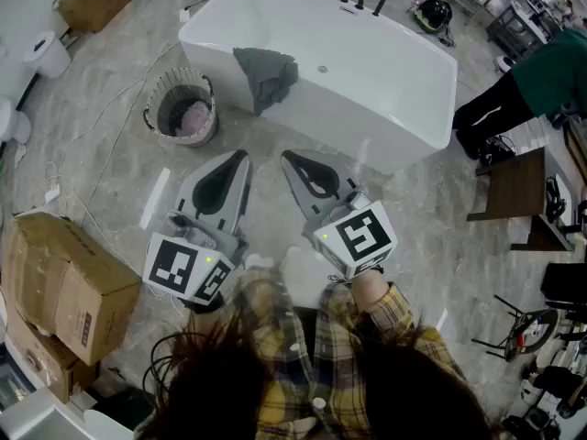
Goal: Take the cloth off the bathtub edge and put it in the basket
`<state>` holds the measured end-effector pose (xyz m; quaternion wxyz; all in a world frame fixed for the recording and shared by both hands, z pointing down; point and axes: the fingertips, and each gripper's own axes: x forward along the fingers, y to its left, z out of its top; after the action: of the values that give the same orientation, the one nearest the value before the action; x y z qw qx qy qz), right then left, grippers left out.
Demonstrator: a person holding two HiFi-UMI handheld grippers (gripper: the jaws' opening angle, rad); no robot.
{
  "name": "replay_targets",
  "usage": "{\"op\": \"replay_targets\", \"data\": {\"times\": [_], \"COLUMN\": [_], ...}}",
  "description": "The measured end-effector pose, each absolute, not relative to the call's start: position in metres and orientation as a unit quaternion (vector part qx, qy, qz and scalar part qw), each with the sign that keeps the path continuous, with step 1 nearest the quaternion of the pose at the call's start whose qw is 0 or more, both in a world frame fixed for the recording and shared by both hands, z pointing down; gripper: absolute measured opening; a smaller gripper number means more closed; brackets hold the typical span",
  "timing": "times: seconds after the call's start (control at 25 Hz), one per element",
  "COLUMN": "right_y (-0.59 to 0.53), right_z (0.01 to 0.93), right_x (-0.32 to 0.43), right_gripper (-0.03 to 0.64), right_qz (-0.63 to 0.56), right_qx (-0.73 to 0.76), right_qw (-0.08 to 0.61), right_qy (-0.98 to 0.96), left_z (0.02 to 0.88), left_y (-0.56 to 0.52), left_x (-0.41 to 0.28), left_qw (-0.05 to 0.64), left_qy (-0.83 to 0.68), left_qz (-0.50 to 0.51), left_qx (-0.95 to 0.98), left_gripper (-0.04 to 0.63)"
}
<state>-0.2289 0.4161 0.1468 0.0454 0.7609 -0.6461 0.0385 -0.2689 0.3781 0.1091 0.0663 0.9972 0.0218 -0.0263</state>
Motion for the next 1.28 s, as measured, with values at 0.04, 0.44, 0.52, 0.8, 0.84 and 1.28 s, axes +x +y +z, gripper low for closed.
{"op": "replay_targets", "data": {"times": [0.04, 0.44, 0.52, 0.8, 0.84, 1.28], "right_y": [0.417, 0.422, 0.424, 0.457, 0.459, 0.427], "right_z": [0.147, 0.145, 0.145, 0.148, 0.150, 0.180], "right_x": [-0.228, -0.219, -0.218, -0.201, -0.200, -0.172], "right_gripper": [0.015, 0.015, 0.015, 0.015, 0.015, 0.015], "right_qz": [0.037, 0.033, 0.031, 0.033, 0.034, 0.067], "right_qx": [0.762, 0.762, 0.757, 0.744, 0.745, 0.755], "right_qw": [0.044, 0.019, 0.019, 0.018, 0.016, 0.011], "right_qy": [-0.645, -0.646, -0.652, -0.668, -0.667, -0.652], "left_z": [0.108, 0.106, 0.106, 0.107, 0.109, 0.129], "left_y": [0.379, 0.381, 0.382, 0.414, 0.416, 0.367], "left_x": [-0.268, -0.265, -0.263, -0.249, -0.250, -0.234], "left_qw": [0.064, 0.049, 0.046, 0.042, 0.042, 0.057], "left_qy": [0.022, 0.013, 0.007, -0.008, -0.009, -0.016], "left_qz": [-0.026, -0.029, -0.029, -0.027, -0.024, -0.013], "left_qx": [0.997, 0.998, 0.998, 0.999, 0.999, 0.998], "left_gripper": [0.017, 0.017, 0.017, 0.017, 0.017, 0.017]}}
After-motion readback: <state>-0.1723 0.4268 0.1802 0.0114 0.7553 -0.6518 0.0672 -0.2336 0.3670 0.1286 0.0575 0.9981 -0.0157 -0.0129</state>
